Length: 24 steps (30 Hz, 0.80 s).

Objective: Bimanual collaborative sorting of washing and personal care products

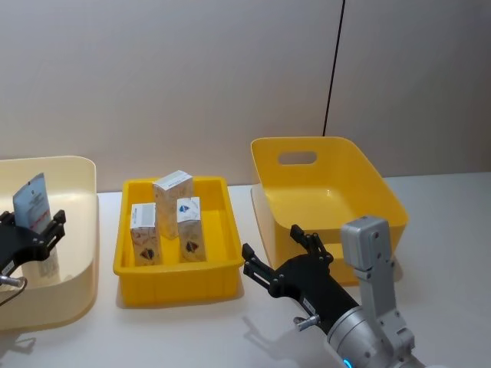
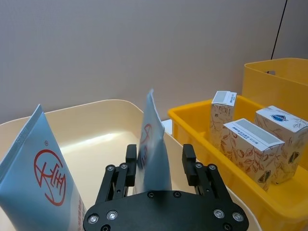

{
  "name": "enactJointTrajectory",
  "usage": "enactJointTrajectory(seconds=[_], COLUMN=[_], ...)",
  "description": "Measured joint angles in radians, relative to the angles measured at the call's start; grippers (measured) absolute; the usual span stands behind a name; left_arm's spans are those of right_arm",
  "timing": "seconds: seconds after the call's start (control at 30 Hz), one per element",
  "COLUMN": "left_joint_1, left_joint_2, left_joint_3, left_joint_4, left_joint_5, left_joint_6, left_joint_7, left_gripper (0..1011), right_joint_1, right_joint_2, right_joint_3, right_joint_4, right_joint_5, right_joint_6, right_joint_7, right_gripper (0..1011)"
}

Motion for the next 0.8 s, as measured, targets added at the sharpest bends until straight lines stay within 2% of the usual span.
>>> enactJointTrajectory(seconds=[0.13, 0.23, 0.37, 0.6, 0.8], left_joint_1=[-0.004, -0.006, -0.008, -0.009, -0.008], left_joint_2=[-0.002, -0.003, -0.005, -0.006, -0.007], left_joint_3=[0.001, 0.001, 0.002, -0.001, -0.013], left_joint_4=[0.004, 0.007, 0.01, 0.011, 0.015], left_joint_5=[0.001, 0.001, 0.001, 0.002, -0.005], left_joint_6=[0.0, -0.001, -0.001, -0.002, -0.018], left_joint_7=[-0.001, -0.002, -0.003, -0.005, -0.017], left_gripper=[515, 386, 290, 239, 239], right_joint_1=[0.0, 0.0, 0.0, 0.0, 0.0], right_joint_2=[0.0, 0.0, 0.0, 0.0, 0.0], right_joint_3=[0.0, 0.0, 0.0, 0.0, 0.0], right_joint_4=[0.0, 0.0, 0.0, 0.0, 0.0], right_joint_5=[0.0, 0.0, 0.0, 0.0, 0.0], right_joint_6=[0.0, 0.0, 0.0, 0.0, 0.0], right_joint_7=[0.0, 0.0, 0.0, 0.0, 0.0], right_gripper=[1001, 1001, 1001, 1001, 1001])
